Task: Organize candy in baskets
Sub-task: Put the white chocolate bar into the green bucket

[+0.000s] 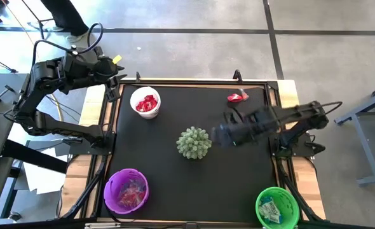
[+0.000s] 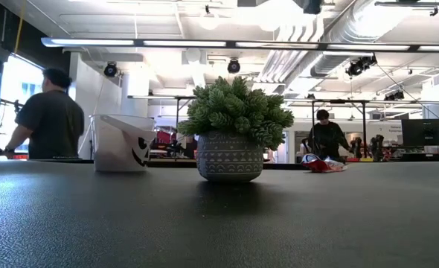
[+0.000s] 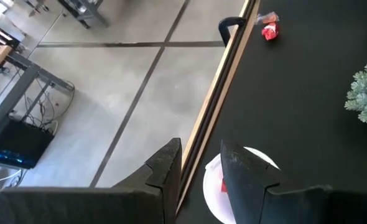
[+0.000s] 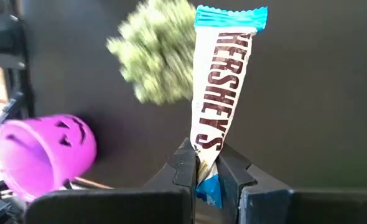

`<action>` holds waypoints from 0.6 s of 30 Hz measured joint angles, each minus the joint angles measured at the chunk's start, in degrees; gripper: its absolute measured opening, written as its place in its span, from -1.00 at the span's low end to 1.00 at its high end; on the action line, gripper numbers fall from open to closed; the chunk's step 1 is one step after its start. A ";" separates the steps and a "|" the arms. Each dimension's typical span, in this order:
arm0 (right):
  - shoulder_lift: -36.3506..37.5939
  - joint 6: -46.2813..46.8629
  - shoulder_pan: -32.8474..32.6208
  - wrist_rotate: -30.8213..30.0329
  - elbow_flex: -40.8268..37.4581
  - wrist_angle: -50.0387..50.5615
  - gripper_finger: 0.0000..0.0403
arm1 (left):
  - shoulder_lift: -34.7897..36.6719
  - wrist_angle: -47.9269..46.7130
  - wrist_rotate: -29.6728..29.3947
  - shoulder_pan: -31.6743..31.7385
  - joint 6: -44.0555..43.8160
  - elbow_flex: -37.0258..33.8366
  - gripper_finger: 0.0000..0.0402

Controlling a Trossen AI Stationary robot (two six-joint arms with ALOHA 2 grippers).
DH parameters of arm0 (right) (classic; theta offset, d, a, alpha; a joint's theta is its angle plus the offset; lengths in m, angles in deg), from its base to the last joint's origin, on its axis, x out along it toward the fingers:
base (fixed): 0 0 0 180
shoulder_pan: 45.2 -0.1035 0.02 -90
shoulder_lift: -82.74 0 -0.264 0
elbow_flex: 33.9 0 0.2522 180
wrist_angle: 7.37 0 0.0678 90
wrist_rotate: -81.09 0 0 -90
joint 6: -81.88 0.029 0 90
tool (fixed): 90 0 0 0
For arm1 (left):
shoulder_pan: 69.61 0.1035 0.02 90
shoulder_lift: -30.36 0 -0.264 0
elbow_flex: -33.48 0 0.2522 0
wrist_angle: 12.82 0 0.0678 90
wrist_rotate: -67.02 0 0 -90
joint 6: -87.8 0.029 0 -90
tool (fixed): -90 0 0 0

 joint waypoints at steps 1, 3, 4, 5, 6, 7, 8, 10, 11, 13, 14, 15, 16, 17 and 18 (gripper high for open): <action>0.00 3.03 -2.07 -0.02 -0.05 0.46 -0.90 | 0.00 0.10 0.00 -0.02 -0.02 0.00 -0.50; -0.08 8.31 -6.02 0.26 -0.57 1.78 -0.90 | 0.00 0.13 0.00 -0.02 -0.63 0.00 -0.50; -0.08 10.82 -7.90 1.27 -1.03 2.73 -0.90 | 0.00 0.13 0.01 -0.02 -1.24 0.00 -0.50; -0.08 13.25 -9.74 2.58 -1.53 3.52 -0.90 | 0.00 0.13 0.00 -0.02 -1.92 0.00 -0.50; -0.08 15.68 -11.79 4.04 -2.09 3.95 -0.90 | 0.00 0.13 0.00 -0.02 -2.77 0.00 -0.50; -0.08 18.07 -13.80 5.72 -2.63 4.17 -0.90 | -0.01 0.13 0.02 -0.02 -3.69 0.00 -0.50; -0.08 20.41 -15.81 7.51 -3.15 4.23 -0.90 | -0.02 0.13 0.00 -0.02 -4.64 0.00 -0.50; -0.08 24.86 -20.02 11.11 -3.99 4.05 -0.90 | -0.02 0.15 0.00 -0.02 -6.92 0.00 -0.50; -0.08 27.10 -22.08 13.01 -4.30 3.93 -0.90 | -0.02 0.15 -0.01 -0.02 -8.14 0.00 -0.50; -0.08 31.18 -26.11 16.50 -4.81 2.43 -0.90 | -0.02 0.15 0.00 -0.02 -10.86 0.00 -0.50; -0.08 32.51 -28.13 18.51 -4.85 0.96 -0.90 | -0.02 0.17 0.00 -0.02 -12.25 0.00 -0.50; -0.08 33.10 -30.10 20.29 -4.86 -1.03 -0.90 | -0.02 0.25 -0.01 -0.02 -13.55 0.00 -0.50; -0.08 33.68 -32.04 22.20 -4.86 -3.40 -0.90 | -0.02 0.46 0.00 -0.02 -14.91 0.00 -0.50; -0.08 34.19 -33.77 23.63 -4.86 -5.65 -0.90 | -0.02 0.87 -0.01 -0.02 -16.55 0.00 -0.50; -0.14 34.21 -35.42 24.22 -4.86 -7.42 -0.90 | -0.02 1.39 0.00 -0.02 -18.18 0.00 -0.50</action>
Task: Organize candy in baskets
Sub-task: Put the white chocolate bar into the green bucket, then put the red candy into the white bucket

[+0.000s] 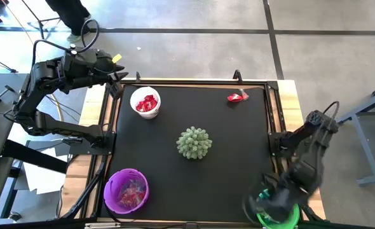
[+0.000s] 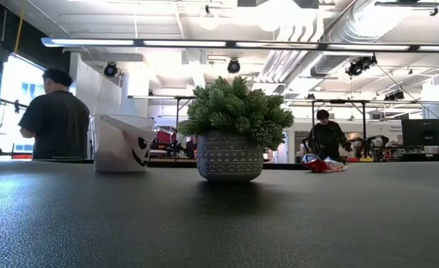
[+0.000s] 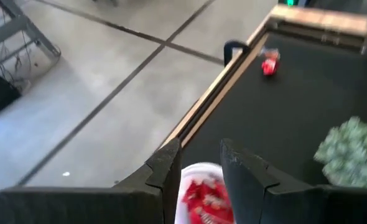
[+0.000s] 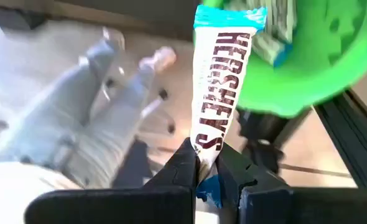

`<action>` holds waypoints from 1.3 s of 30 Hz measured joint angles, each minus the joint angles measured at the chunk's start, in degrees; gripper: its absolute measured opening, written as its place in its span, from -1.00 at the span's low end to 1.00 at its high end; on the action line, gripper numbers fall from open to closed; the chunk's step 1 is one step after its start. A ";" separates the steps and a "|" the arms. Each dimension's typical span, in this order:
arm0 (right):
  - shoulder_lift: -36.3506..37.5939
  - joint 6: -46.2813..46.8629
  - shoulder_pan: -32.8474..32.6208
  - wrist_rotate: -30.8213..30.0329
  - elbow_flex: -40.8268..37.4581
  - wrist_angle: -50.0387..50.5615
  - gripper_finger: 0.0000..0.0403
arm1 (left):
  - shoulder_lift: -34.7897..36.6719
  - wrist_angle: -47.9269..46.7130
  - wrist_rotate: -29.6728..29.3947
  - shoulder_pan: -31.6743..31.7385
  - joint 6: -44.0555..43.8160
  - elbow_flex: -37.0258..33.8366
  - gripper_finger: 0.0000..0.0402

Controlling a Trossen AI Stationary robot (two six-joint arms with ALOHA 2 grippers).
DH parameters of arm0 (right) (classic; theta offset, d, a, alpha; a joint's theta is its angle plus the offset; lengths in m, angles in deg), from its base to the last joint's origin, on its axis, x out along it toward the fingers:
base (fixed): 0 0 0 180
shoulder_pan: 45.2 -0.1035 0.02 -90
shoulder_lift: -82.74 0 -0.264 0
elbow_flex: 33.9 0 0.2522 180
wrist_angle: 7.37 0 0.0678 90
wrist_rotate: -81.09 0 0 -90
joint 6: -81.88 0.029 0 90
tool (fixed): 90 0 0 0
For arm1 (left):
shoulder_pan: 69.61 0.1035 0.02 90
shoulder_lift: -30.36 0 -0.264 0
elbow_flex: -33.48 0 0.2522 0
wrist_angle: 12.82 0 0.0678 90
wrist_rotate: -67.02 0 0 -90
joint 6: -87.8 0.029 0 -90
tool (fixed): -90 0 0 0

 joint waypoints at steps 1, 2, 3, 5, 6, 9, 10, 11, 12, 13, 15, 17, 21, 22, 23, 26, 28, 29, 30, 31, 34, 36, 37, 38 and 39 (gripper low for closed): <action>-0.19 0.00 -1.55 0.11 0.00 -1.12 -0.90 | 0.00 0.62 0.00 0.00 -1.45 0.00 -0.50; -0.39 -0.04 -2.86 0.33 0.00 -1.64 -0.90 | 0.00 1.06 0.01 0.00 -2.88 0.00 -0.50; -0.68 -0.08 -4.07 0.51 0.00 -1.67 -0.90 | 0.00 1.19 0.01 0.00 -4.37 0.00 -0.50; -1.42 -0.07 -6.09 2.26 0.00 -0.97 -0.90 | 0.00 1.39 0.03 -0.02 -7.27 0.00 -0.50; -1.91 -0.05 -7.03 3.71 0.00 -0.32 -0.90 | 0.00 1.43 0.09 -0.02 -8.61 0.00 -0.50; -3.28 0.07 -9.94 7.21 -0.02 1.62 -0.87 | 0.00 1.41 0.76 -0.02 -11.57 0.00 -0.50; -3.62 0.24 -10.80 7.34 -0.02 1.75 -0.85 | 0.00 1.41 1.27 -0.02 -12.14 0.00 -0.50; -3.84 0.24 -11.48 7.20 -0.02 1.58 -0.81 | 0.00 1.41 1.78 -0.02 -12.69 0.00 -0.50; -4.04 0.20 -12.02 6.57 -0.02 1.36 -0.77 | 0.00 1.41 2.04 -0.02 -13.08 0.00 -0.50; -4.11 -0.13 -12.33 5.61 -0.02 1.15 -0.73 | 0.00 1.39 2.42 -0.02 -13.29 0.00 -0.50; -4.13 -1.14 -12.79 4.69 -0.02 1.03 -0.63 | 0.00 1.33 2.92 -0.02 -12.31 0.00 -0.50; -4.13 -1.93 -13.27 4.33 -0.02 1.16 -0.53 | 0.00 1.26 2.93 -0.02 -11.42 0.00 -0.50; -4.13 -6.07 -14.12 4.06 -0.02 3.17 -0.42 | 0.04 1.03 2.97 -0.02 -12.45 0.00 -0.50; -4.13 -7.48 -14.12 3.07 -0.02 4.47 -0.40 | 0.05 0.84 2.97 -0.02 -13.06 0.00 -0.50; -4.13 -9.14 -14.00 1.65 -0.02 5.90 -0.40 | 0.07 0.71 2.98 -0.02 -13.61 0.00 -0.50; -4.13 -14.75 -13.20 -2.81 -0.02 11.80 -0.40 | -0.28 0.68 2.99 -0.02 -15.10 0.00 -0.50; -4.10 -19.10 -12.34 -7.80 -0.02 12.77 -0.40 | -0.79 0.68 3.03 -0.02 -16.17 0.00 -0.50; -4.03 -22.49 -11.88 -11.62 -0.02 12.50 -0.40 | -1.04 0.69 3.04 -0.02 -16.46 0.00 -0.50; -4.02 -25.96 -11.37 -16.31 -0.02 12.31 -0.40 | -1.28 0.66 3.06 -0.02 -16.84 0.00 -0.50; -4.02 -28.66 -10.64 -21.13 -0.02 12.42 -0.40 | -1.48 0.71 3.13 -0.04 -17.16 0.00 -0.50; -4.02 -38.42 -7.05 -32.87 -0.02 12.56 -0.40 | -2.37 0.75 6.94 -0.54 -16.84 0.02 -0.50; -3.91 -45.35 -3.92 -37.69 -0.02 12.59 -0.40 | -3.43 0.76 11.48 -1.20 -15.12 0.02 -0.50; -3.87 -48.20 -2.04 -39.18 -0.02 12.63 -0.40 | -4.01 0.81 13.36 -1.59 -14.14 0.02 -0.50; -3.83 -50.92 -0.11 -40.55 -0.02 12.60 -0.40 | -4.63 0.82 15.06 -2.03 -13.17 0.01 -0.50; -3.78 -53.61 1.89 -41.60 -0.02 12.59 -0.40 | -5.15 0.83 16.06 -2.48 -12.31 0.00 -0.50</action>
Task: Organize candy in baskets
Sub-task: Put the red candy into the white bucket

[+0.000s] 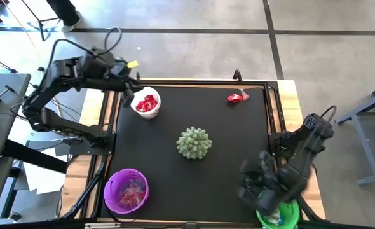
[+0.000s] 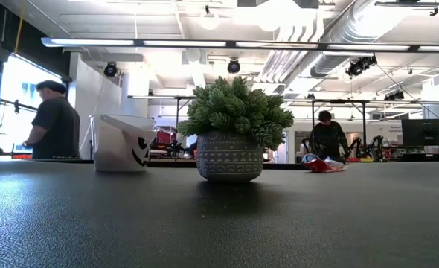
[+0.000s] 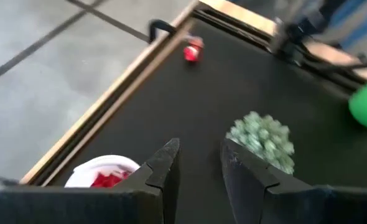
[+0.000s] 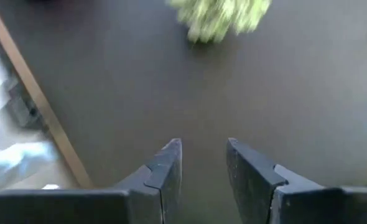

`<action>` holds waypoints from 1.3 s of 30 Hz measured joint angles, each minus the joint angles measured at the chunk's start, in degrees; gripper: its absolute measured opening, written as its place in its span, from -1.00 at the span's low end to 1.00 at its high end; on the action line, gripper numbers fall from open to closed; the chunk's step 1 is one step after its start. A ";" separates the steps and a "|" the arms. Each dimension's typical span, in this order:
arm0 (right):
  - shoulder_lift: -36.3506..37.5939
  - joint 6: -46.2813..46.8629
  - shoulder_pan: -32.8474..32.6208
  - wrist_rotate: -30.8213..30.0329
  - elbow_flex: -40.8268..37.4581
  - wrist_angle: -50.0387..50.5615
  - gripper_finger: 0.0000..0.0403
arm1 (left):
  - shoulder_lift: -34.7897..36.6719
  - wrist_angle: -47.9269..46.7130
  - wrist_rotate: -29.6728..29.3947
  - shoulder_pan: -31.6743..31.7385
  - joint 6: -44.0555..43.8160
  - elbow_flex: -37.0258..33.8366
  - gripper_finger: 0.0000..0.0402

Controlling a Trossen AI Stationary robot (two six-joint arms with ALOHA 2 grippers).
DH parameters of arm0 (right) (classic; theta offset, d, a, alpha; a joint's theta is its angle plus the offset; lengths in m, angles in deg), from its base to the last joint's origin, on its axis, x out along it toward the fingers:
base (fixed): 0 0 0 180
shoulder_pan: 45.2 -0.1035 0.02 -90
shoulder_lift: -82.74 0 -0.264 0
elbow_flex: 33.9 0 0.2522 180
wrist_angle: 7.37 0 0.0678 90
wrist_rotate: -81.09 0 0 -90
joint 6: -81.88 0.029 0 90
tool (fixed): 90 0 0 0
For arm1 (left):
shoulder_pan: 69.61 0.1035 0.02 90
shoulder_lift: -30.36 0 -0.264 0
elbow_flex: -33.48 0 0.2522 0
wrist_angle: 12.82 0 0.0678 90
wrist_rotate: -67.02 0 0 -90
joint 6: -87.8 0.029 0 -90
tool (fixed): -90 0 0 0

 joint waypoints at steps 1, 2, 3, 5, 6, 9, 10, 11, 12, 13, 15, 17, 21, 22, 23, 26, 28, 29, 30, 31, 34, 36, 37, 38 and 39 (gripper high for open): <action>0.06 -2.65 2.13 -0.66 0.00 -0.01 -0.40 | -0.54 0.01 0.65 -0.38 0.80 0.00 -0.50; 0.26 -5.15 4.31 -1.02 0.00 0.01 -0.40 | -1.01 0.03 0.75 -0.71 1.38 0.00 -0.50; 0.56 -7.32 6.28 -1.05 0.00 0.01 -0.40 | -1.43 0.09 0.75 -0.94 1.86 0.00 -0.50; 1.78 -10.95 10.30 -1.04 0.00 0.03 -0.40 | -2.08 0.55 0.79 -1.15 2.05 0.00 -0.50; 2.54 -12.44 12.31 -1.02 0.00 0.04 -0.40 | -2.21 0.90 0.89 -1.28 2.12 0.00 -0.50; 4.97 -16.08 18.41 -1.12 0.00 0.03 -0.40 | -2.17 1.06 1.34 -1.74 4.37 0.00 -0.50; 5.85 -16.83 20.59 -1.74 0.00 0.03 -0.40 | -2.05 1.06 1.40 -1.93 5.46 0.00 -0.50; 6.81 -17.15 22.93 -2.65 0.00 0.03 -0.40 | -1.90 1.06 1.45 -2.02 6.50 0.00 -0.50; 7.79 -17.46 25.39 -3.43 0.00 0.05 -0.40 | -1.73 1.06 1.47 -2.03 7.51 0.00 -0.50; 8.66 -18.05 27.99 -4.28 0.00 0.06 -0.40 | -1.47 1.03 1.50 -2.03 8.59 0.00 -0.50; 9.63 -18.43 33.24 -5.42 0.00 0.12 -0.40 | -0.95 1.02 1.47 -2.01 10.73 0.00 -0.50; 9.63 -18.53 38.47 -6.53 0.00 0.10 -0.40 | -0.38 1.01 1.45 -1.99 12.83 0.00 -0.50; 8.18 -21.64 49.13 -6.58 0.00 0.08 -0.40 | 1.25 0.97 1.18 -2.01 16.44 0.00 -0.50; 7.56 -23.04 51.65 -6.55 0.00 0.03 -0.40 | 1.68 0.96 0.77 -2.01 17.25 0.00 -0.50; 7.01 -24.28 54.00 -6.48 0.00 0.03 -0.40 | 2.11 0.95 0.12 -1.98 18.12 0.00 -0.50; 6.14 -26.72 60.85 -3.06 0.00 0.10 -0.40 | 3.30 0.95 -2.96 -1.96 21.99 0.00 -0.50; 5.86 -28.03 64.97 0.99 -1.05 -0.51 -0.40 | 4.05 0.92 -6.03 -1.65 24.31 0.00 -0.50; 5.88 -28.77 66.89 2.78 -2.22 -0.63 -0.40 | 4.39 0.93 -7.87 -1.36 24.72 0.00 -0.50; 6.06 -29.19 68.73 4.55 -3.73 -0.96 -0.40 | 4.81 0.92 -9.56 -1.09 24.74 0.00 -0.50; 6.31 -29.62 70.62 6.55 -5.36 -1.58 -0.40 | 5.22 0.91 -10.81 -0.83 24.61 0.00 -0.50; 7.56 -31.14 75.36 9.77 -10.87 -5.22 -0.40 | 6.42 0.93 -12.30 -0.19 23.58 0.00 -0.50; 8.90 -31.20 78.29 11.21 -15.03 -10.76 -0.40 | 7.15 0.93 -12.30 -0.14 23.09 0.00 -0.50; 9.80 -30.92 79.57 11.91 -17.46 -14.52 -0.40 | 7.46 0.93 -12.28 -0.15 22.86 0.00 -0.50; 10.73 -29.76 80.66 12.33 -19.80 -18.48 -0.40 | 7.77 0.93 -12.26 -0.15 22.43 0.00 -0.50; 11.78 -27.72 81.65 12.52 -22.31 -22.78 -0.40 | 7.99 0.91 -12.26 -0.15 21.95 0.00 -0.50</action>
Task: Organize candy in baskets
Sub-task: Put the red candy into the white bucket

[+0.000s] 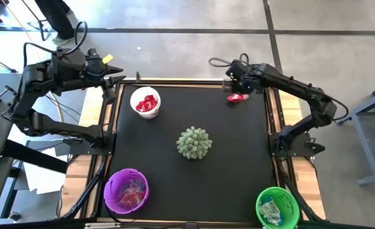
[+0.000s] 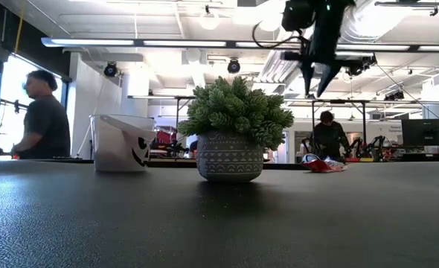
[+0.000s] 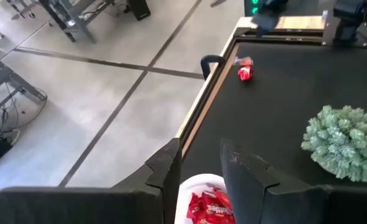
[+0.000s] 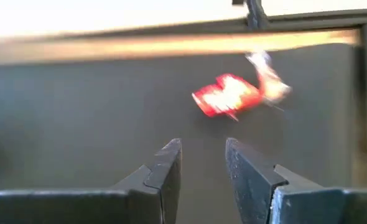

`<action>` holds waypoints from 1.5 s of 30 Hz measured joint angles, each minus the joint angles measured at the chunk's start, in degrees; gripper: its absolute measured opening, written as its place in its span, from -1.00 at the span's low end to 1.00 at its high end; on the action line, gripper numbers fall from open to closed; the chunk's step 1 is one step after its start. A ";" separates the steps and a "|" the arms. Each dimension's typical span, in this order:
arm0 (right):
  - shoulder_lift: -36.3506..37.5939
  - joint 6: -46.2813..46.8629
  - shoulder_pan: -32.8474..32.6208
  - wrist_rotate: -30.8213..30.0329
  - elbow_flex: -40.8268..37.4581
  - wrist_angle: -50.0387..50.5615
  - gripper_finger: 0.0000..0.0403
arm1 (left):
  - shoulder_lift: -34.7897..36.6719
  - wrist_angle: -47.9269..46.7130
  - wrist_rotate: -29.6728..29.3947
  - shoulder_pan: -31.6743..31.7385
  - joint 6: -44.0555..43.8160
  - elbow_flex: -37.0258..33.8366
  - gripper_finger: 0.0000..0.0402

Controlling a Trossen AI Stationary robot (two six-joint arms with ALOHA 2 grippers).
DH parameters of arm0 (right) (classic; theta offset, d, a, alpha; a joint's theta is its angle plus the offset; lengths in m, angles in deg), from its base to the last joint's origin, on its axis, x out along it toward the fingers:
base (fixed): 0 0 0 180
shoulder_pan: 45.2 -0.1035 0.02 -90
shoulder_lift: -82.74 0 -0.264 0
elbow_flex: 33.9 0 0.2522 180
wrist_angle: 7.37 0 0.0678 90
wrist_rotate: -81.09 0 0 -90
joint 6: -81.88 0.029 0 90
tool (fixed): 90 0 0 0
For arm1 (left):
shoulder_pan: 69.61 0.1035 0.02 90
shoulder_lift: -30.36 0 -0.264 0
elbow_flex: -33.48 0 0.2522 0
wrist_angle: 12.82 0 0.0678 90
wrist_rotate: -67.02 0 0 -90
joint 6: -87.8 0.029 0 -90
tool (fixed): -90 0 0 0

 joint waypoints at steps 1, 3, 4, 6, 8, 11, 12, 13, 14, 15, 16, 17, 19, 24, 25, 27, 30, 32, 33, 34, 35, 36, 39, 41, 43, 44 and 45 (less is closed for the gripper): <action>1.08 2.49 0.73 -0.16 -2.74 -4.72 -0.40 | 0.26 0.01 -0.01 0.00 -0.43 0.00 -0.50; 2.84 8.83 1.52 -1.41 -7.92 -12.74 -0.40 | 0.55 0.00 0.00 0.00 -1.35 0.00 -0.50; 3.55 12.04 1.61 -1.92 -10.55 -16.12 -0.40 | 0.71 0.00 0.00 0.00 -1.83 0.00 -0.50; 4.73 18.84 1.61 -3.47 -15.10 -20.37 -0.40 | 0.92 0.00 0.02 0.00 -2.66 0.00 -0.50; 5.71 27.10 1.59 -4.71 -19.15 -22.62 -0.40 | 1.01 0.00 0.01 0.00 -2.92 0.00 -0.50; 6.69 38.96 1.26 -6.75 -24.07 -24.18 -0.40 | 0.95 0.00 0.02 0.00 -2.92 0.00 -0.50; 6.82 42.68 1.11 -7.47 -25.42 -24.52 -0.40 | 0.94 0.00 0.01 0.00 -2.91 0.00 -0.50; 6.84 46.41 0.91 -7.93 -26.62 -24.85 -0.40 | 0.88 0.01 0.00 0.00 -2.90 0.00 -0.50; 6.82 49.65 0.71 -8.42 -27.72 -25.44 -0.40 | 0.82 0.00 0.00 0.00 -2.91 0.00 -0.50; 6.82 52.06 0.63 -8.64 -28.83 -26.58 -0.40 | 0.78 0.01 0.00 0.00 -2.89 0.00 -0.50; 6.82 53.40 0.58 -8.77 -29.98 -28.40 -0.40 | 0.66 0.01 0.00 0.00 -2.79 0.00 -0.50; 6.82 54.13 0.57 -8.84 -31.08 -30.20 -0.40 | 0.56 0.02 0.00 0.00 -2.45 0.00 -0.50; 6.82 54.85 1.14 -9.17 -33.22 -32.79 -0.40 | 0.38 0.02 0.00 -0.02 -2.40 0.00 -0.50; 6.67 59.68 3.03 -9.48 -37.86 -39.40 -0.40 | -0.03 0.02 0.00 -0.02 -2.18 0.00 -0.50; 6.65 60.71 3.27 -9.13 -38.63 -40.50 -0.40 | -0.06 0.02 0.02 -0.02 -1.97 0.00 -0.50; 6.64 62.80 3.49 -9.00 -39.54 -42.21 -0.40 | -0.16 0.02 0.00 -0.02 -1.96 0.00 -0.50; 6.29 64.48 3.47 -9.12 -39.76 -43.88 -0.40 | -0.35 0.02 0.00 -0.02 -1.96 0.00 -0.50; 5.54 64.60 3.47 -9.10 -39.76 -44.97 -0.40 | -0.46 0.02 0.01 -0.02 -1.93 0.00 -0.50; 4.92 64.65 3.47 -9.10 -39.76 -46.02 -0.40 | -0.46 0.02 0.00 -0.02 -1.93 0.00 -0.50; 4.10 64.65 3.47 -9.02 -39.76 -47.26 -0.40 | -0.53 0.02 0.00 -0.02 -1.93 0.00 -0.50; 3.29 64.65 3.47 -8.75 -39.76 -48.29 -0.40 | -0.61 0.02 0.00 -0.02 -1.92 0.00 -0.50; 2.44 64.66 3.47 -8.62 -39.76 -49.57 -0.40 | -0.70 0.02 0.00 -0.02 -1.91 0.00 -0.50; -0.24 65.86 3.60 -8.68 -39.74 -51.64 -0.40 | -0.89 0.02 0.02 -0.02 -1.90 0.00 -0.50; -1.56 67.24 4.06 -8.76 -39.74 -51.58 -0.40 | -0.83 0.02 0.00 -0.02 -1.89 0.00 -0.50; -2.54 67.52 4.54 -8.65 -39.74 -51.58 -0.40 | -0.83 0.02 0.00 -0.02 -1.89 0.00 -0.50; -2.96 67.23 4.65 -8.62 -39.74 -51.58 -0.40 | -0.84 0.02 0.00 -0.02 -1.89 0.00 -0.50; -3.34 67.12 4.71 -8.60 -39.74 -51.70 -0.40 | -0.85 0.02 0.00 -0.02 -1.90 0.00 -0.50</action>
